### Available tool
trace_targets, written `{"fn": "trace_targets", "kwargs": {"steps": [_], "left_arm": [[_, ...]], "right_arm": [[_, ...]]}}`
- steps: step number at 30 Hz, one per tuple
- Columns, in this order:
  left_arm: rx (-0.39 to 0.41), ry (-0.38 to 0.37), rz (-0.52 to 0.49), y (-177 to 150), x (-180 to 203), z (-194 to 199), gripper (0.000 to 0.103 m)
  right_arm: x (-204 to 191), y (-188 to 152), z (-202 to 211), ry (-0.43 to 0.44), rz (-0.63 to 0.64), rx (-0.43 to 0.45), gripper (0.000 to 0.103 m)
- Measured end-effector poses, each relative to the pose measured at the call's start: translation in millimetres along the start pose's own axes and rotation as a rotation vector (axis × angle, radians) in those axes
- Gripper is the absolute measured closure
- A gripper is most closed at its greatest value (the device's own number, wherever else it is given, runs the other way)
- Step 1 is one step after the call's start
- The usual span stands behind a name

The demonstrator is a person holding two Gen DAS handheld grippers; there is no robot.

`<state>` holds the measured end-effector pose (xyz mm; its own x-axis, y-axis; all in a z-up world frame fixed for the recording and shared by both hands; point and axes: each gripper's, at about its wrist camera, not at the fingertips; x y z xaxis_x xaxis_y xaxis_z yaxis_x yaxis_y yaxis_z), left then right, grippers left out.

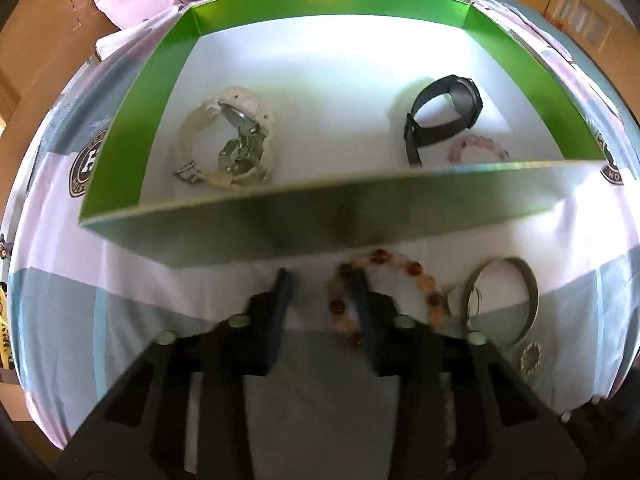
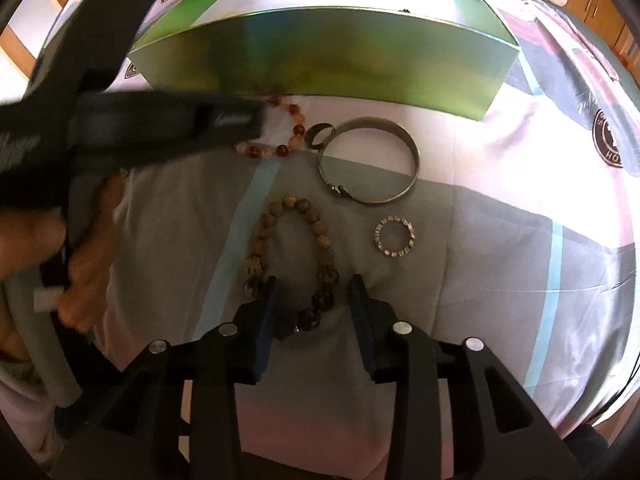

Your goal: Organize jewelry

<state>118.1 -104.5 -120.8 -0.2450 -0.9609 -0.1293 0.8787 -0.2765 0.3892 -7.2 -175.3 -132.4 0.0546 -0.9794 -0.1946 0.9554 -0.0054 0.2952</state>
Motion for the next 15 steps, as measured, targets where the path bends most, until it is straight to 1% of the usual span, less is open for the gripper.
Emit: {"fn": "trace_targets", "kwargs": {"steps": [1, 2, 3, 4, 7, 8, 9, 12, 15], "left_arm": [[-0.003, 0.005, -0.004, -4.5, -3.9, 2.5, 0.095], [-0.011, -0.003, -0.007, -8.2, -7.1, 4.5, 0.095], [-0.018, -0.016, -0.010, -12.0, -10.6, 7.0, 0.095], [-0.021, -0.021, -0.010, -15.8, -11.8, 8.3, 0.095], [-0.052, -0.039, 0.019, -26.6, -24.6, 17.7, 0.095], [-0.062, -0.049, 0.035, -30.0, -30.6, 21.6, 0.095], [-0.064, -0.054, 0.046, -32.9, -36.8, 26.5, 0.095], [-0.042, -0.048, 0.065, -43.1, -50.7, 44.2, 0.095], [0.007, -0.068, 0.074, -48.4, -60.7, 69.8, 0.095]], "right_arm": [[-1.1, -0.4, 0.3, -0.007, 0.002, 0.001, 0.069], [-2.3, -0.7, 0.9, -0.018, 0.008, 0.004, 0.072], [-3.0, -0.7, 1.9, -0.030, 0.012, 0.007, 0.083], [-3.9, -0.3, 2.4, -0.031, 0.011, 0.009, 0.092], [-0.4, 0.2, 6.5, -0.004, -0.022, 0.014, 0.092], [0.3, 10.0, 6.4, -0.005, -0.024, 0.017, 0.092], [2.8, 12.7, 11.0, -0.006, -0.023, 0.023, 0.092], [0.9, 18.4, 25.9, 0.005, -0.023, 0.062, 0.092], [-0.1, 25.5, 42.3, 0.010, -0.021, 0.105, 0.092]]}}
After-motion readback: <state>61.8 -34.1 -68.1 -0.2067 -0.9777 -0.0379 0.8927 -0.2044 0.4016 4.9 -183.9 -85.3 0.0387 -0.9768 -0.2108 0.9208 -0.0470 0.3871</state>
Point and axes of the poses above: each gripper's, at about its wrist camera, not at the fingertips, and z roughly against the way its jaws point, x to its right, y to its top, and after that the axes turned 6 degrees about y, right-handed
